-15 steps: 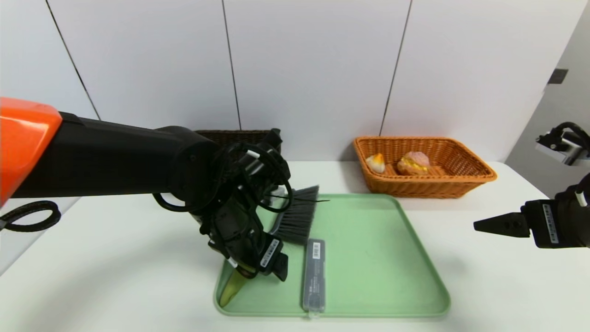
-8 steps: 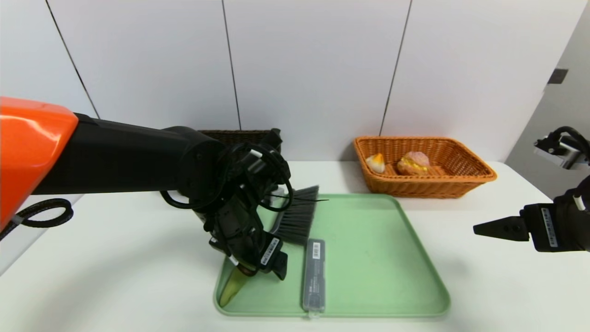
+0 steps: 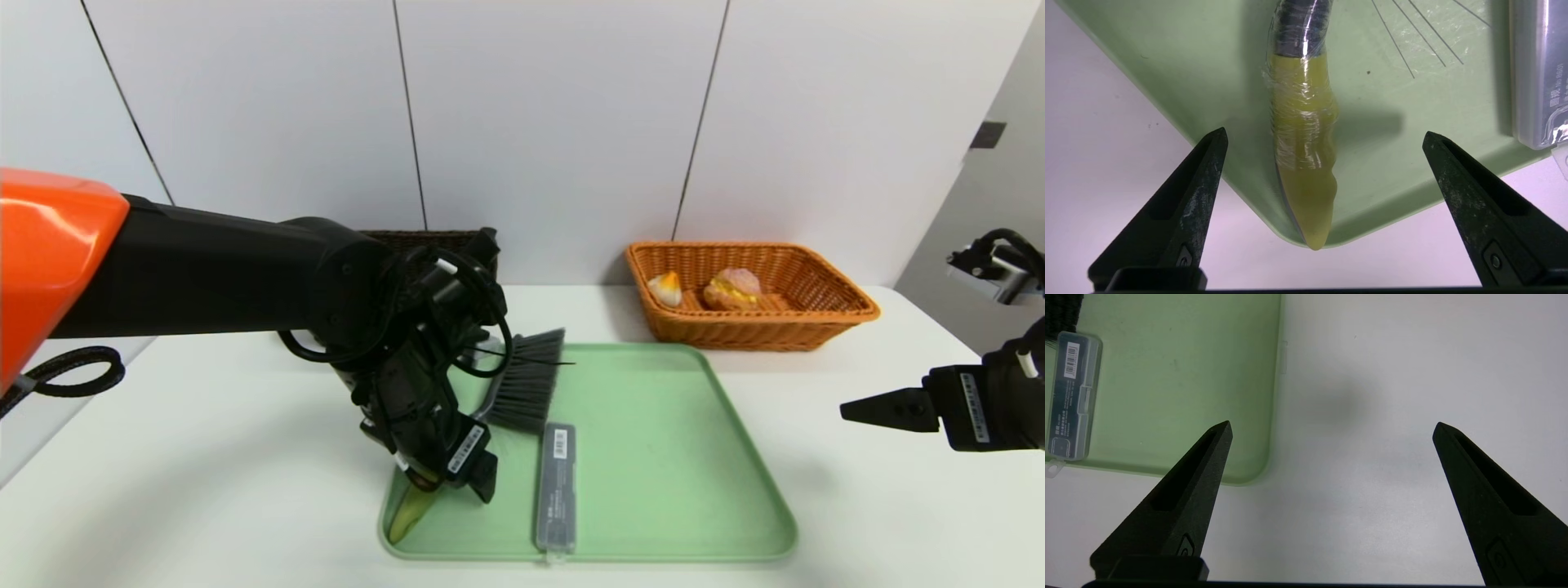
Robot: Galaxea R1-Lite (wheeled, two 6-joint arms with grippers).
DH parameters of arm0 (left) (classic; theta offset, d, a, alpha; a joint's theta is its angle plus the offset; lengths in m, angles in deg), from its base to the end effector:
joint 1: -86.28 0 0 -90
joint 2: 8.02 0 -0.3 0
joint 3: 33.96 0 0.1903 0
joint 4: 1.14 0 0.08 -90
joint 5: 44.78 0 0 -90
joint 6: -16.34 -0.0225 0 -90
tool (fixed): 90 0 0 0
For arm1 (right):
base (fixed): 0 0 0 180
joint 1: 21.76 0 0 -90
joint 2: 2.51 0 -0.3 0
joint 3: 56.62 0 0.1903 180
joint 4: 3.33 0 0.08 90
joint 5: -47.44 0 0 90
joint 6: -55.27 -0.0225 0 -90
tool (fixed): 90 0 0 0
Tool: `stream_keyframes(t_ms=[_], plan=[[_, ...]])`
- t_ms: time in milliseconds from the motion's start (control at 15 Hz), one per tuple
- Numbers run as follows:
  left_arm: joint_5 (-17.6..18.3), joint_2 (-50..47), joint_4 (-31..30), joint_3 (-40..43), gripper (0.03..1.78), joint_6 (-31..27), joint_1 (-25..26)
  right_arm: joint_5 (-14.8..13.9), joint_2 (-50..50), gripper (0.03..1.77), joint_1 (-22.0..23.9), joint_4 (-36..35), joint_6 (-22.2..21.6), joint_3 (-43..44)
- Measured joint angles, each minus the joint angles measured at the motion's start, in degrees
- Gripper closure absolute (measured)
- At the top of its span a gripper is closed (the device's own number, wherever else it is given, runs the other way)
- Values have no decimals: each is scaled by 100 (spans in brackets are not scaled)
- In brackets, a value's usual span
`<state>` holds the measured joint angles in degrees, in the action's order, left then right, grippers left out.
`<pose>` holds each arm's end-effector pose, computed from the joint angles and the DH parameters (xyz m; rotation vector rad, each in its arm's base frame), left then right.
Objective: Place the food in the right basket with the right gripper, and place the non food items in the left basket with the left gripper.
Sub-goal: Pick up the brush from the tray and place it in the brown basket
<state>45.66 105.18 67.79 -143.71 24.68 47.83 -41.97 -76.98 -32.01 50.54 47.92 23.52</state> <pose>0.2655 -0.2110 0.1666 0.2956 1.2487 -0.4926 0.1745 0.0318 0.2314 0.0494 0.8490 0.1237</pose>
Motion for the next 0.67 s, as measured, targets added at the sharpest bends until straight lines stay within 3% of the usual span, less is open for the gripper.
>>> stream_keyframes(t_ms=[667], plan=[[0,129,-2,-160,12,-35,28,-5,28,10,0,-5,0,-46]])
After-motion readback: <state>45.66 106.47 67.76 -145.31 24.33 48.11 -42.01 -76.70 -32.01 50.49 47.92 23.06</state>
